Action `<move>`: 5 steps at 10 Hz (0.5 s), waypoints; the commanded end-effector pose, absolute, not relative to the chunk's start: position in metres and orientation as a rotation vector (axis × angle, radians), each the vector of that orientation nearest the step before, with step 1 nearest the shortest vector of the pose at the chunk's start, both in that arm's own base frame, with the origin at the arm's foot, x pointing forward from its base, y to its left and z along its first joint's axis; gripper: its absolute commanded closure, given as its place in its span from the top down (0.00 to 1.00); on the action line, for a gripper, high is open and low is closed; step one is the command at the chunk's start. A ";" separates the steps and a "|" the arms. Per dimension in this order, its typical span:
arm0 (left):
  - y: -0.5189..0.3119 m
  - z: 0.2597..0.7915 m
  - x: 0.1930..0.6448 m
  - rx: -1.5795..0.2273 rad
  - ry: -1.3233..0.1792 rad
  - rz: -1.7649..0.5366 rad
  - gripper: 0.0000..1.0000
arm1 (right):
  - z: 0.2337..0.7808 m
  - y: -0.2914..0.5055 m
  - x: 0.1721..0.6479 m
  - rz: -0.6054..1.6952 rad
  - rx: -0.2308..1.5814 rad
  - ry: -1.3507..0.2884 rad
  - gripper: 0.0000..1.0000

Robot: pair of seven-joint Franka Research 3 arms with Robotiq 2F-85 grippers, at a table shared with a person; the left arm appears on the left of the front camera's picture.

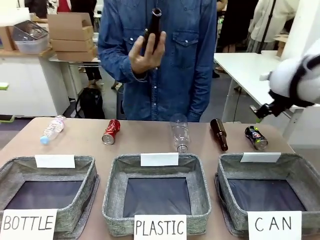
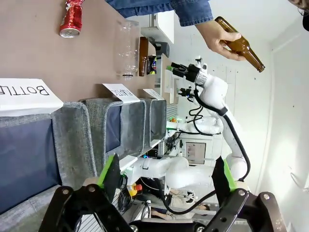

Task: Sort the can waste into the basket.
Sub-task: Pick up the can waste from the table and place it in the right Fabric basket.

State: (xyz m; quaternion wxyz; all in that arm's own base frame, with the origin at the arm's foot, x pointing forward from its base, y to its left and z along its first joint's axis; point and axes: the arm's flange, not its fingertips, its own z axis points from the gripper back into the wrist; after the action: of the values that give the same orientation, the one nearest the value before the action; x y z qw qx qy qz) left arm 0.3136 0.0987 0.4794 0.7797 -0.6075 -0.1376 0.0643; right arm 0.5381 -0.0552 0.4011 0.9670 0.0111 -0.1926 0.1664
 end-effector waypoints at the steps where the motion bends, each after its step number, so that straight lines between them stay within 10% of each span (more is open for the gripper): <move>1: 0.096 0.479 0.313 -1.331 -0.321 0.120 1.00 | 0.394 -0.070 0.572 0.333 0.087 -0.318 1.00; 5: 0.096 0.479 0.313 -1.331 -0.321 0.120 1.00 | 0.341 -0.065 0.597 0.297 0.126 -0.101 1.00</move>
State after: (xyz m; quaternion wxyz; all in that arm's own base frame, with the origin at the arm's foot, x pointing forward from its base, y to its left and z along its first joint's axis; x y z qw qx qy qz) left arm 0.3135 0.0987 0.4794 0.7796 -0.6075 -0.1377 0.0640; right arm 0.5861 -0.0652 0.3403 0.9825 0.0659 -0.0747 0.1573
